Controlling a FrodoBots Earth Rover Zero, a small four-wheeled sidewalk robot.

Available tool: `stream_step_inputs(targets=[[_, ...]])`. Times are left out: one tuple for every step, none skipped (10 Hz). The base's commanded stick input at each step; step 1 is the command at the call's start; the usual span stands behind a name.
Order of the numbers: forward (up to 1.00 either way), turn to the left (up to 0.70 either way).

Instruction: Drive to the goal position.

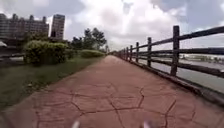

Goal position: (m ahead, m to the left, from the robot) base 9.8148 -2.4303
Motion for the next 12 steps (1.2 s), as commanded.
stream_step_inputs(targets=[[0.85, -0.07], [0.85, 0.04], [0.85, 0.11], [0.85, 0.11], [0.85, 0.11], [0.85, 0.03], [0.85, -0.21], [0.85, -0.17], [0.85, 0.11], [0.85, 0.11], [0.85, 0.11], [0.85, 0.11]])
